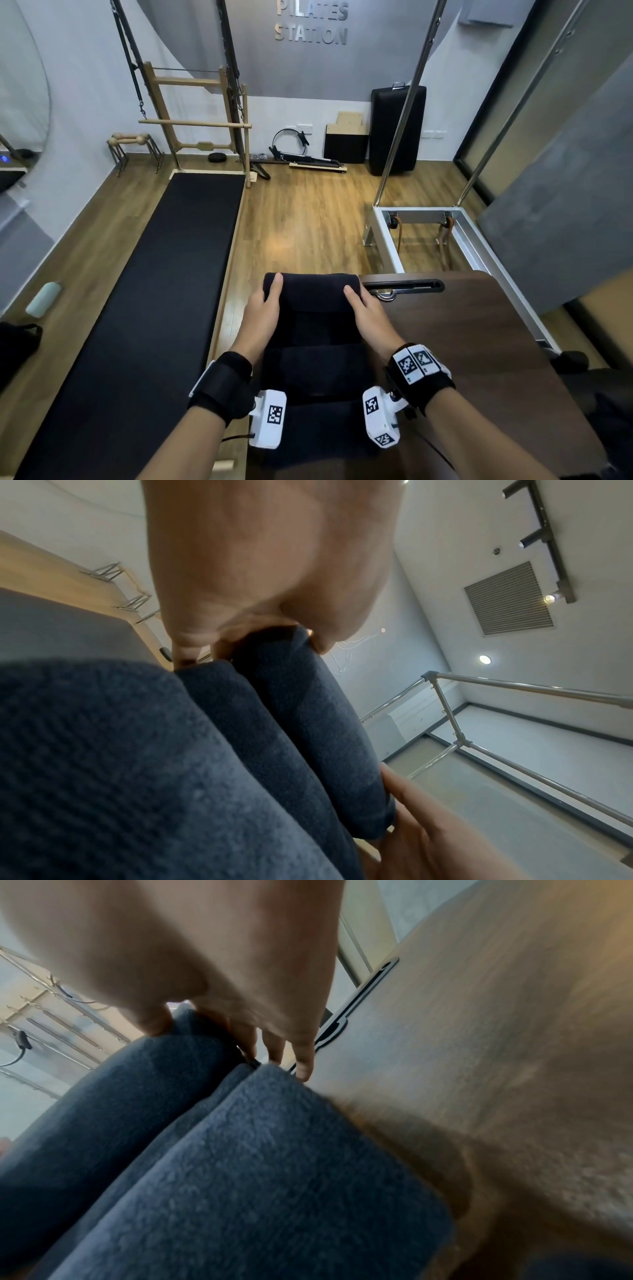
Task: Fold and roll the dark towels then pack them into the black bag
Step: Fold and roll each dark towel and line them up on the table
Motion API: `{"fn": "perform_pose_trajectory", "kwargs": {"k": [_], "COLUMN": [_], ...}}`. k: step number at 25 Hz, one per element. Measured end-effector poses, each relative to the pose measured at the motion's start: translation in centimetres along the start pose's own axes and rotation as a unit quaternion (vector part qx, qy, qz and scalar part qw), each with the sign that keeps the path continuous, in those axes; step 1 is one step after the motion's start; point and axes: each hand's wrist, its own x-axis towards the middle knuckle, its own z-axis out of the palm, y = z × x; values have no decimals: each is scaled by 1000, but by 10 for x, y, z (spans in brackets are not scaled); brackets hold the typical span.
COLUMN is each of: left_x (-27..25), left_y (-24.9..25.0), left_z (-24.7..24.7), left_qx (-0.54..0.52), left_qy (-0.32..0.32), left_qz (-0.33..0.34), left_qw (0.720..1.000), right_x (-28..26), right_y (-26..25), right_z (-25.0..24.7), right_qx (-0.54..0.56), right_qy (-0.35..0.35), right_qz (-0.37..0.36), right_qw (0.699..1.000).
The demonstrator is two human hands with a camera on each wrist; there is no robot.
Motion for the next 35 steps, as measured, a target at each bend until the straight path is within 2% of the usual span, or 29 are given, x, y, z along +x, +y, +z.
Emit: {"fn": "perform_pose_trajectory", "kwargs": {"k": [8, 9, 11, 13, 14, 15, 17, 20, 23, 29, 35], "left_x": [-8, -12, -23, -38, -47, -52, -62, -74, -90, -137, -198], "left_y": [6, 10, 20, 31, 39, 47, 62, 67, 58, 17, -42], "left_z": [0, 1, 5, 18, 28, 37, 67, 128, 206, 372, 545], "left_qx": [-3, 12, 55, 103, 115, 112, 71, 89, 163, 190, 206], "left_qy": [-22, -5, 81, 178, 205, 204, 122, -30, -147, -287, -396], "left_qz": [-14, 9, 96, 218, 271, 305, 319, 278, 257, 270, 204], "left_qw": [1000, 1000, 991, 954, 933, 924, 937, 956, 941, 899, 872], "right_x": [-3, -6, -11, -21, -27, -34, -52, -87, -128, -212, -287], "right_y": [-16, -18, -19, -19, -18, -19, -14, 2, 25, 88, 181], "right_z": [-8, -14, -31, -53, -64, -74, -99, -144, -197, -316, -438], "right_qx": [10, 2, 7, 12, 13, 14, 12, 12, 15, 72, 125], "right_qy": [-59, -53, -30, -7, 3, 10, 26, 41, 64, 164, 246], "right_qz": [58, 56, 47, 44, 42, 39, 41, 53, 61, 118, 181], "right_qw": [997, 997, 998, 999, 999, 999, 999, 998, 996, 977, 944]}}
